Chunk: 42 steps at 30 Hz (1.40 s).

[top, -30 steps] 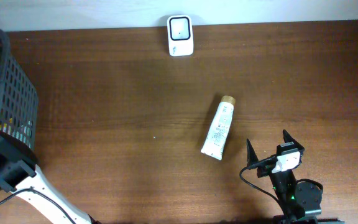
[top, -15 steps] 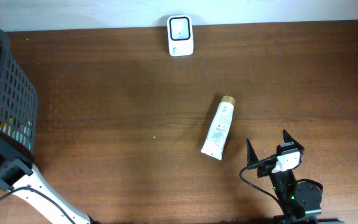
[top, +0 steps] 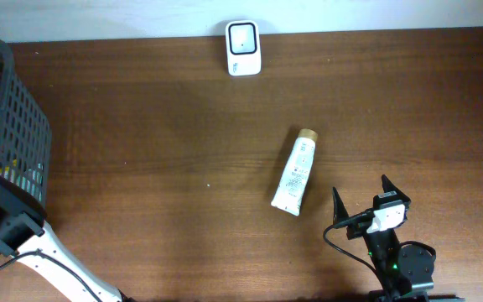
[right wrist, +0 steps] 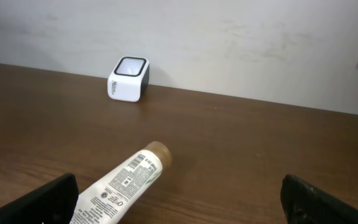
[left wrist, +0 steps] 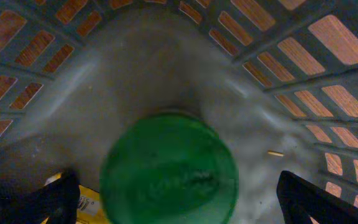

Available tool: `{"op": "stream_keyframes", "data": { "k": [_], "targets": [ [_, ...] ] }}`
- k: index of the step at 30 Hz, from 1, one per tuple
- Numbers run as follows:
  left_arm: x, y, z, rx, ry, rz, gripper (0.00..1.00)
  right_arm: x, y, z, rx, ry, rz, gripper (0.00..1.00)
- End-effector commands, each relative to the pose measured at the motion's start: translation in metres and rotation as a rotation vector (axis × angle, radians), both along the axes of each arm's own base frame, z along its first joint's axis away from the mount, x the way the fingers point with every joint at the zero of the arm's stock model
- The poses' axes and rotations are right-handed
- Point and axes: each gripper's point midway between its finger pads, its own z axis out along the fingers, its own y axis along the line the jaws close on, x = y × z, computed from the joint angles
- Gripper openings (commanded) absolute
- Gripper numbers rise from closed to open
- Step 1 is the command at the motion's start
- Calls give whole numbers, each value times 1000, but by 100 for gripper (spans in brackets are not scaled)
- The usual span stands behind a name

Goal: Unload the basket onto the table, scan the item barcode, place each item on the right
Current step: 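Reach the left gripper into the basket and grasp the green-lid jar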

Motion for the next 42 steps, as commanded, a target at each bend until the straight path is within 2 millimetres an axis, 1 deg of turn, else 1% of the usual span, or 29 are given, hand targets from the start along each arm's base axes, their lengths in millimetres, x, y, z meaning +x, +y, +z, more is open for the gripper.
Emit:
{"op": "stream_keyframes", "data": {
  "k": [1, 5, 7, 9, 10, 14, 17, 20, 22, 26, 28, 32, 37, 38, 39, 40, 42],
  "targets": [
    [2, -2, 28, 24, -42, -22, 99, 0, 0, -2, -3, -2, 1, 98],
    [-3, -2, 29, 25, -29, -16, 99, 0, 0, -2, -3, -2, 1, 98],
    [-11, 3, 27, 33, -3, 4, 99, 0, 0, -2, -3, -2, 1, 98],
    [-15, 7, 24, 32, 4, 15, 99, 0, 0, -2, -3, -2, 1, 98],
    [-18, 10, 22, 29, 7, 21, 100, 0, 0, -2, -3, -2, 1, 98],
    [-25, 16, 3, 2, 35, 37, 99, 0, 0, -2, -3, -2, 1, 98],
    [-23, 16, -4, -10, 36, 35, 98, 0, 0, -2, -3, -2, 1, 98],
    [-13, 12, -5, -32, -5, 13, 96, 0, 0, -2, -3, -2, 1, 98],
    [-11, 11, -9, -33, 0, 0, 96, 0, 0, -2, -3, -2, 1, 98],
    [-14, 8, -30, -64, 41, -15, 95, 0, 0, -2, -3, -2, 1, 98],
    [-15, 8, -34, -68, 51, -14, 94, 0, 0, -2, -3, -2, 1, 98],
    [-15, 9, -34, -67, 49, -11, 88, 0, 0, -2, -3, -2, 1, 98],
    [-16, 7, -50, -89, 72, -12, 88, 0, 0, -2, -3, -2, 1, 98],
    [-18, 6, -57, -100, 83, -12, 88, 0, 0, -2, -3, -2, 1, 98],
    [-19, 6, -60, -106, 91, -12, 85, 0, 0, -2, -3, -2, 1, 98],
    [-19, 5, -63, -109, 95, -12, 79, 0, 0, -2, -3, -2, 1, 98],
    [-19, 5, -63, -110, 95, -12, 72, 0, 0, -2, -3, -2, 1, 98]
  ]
}}
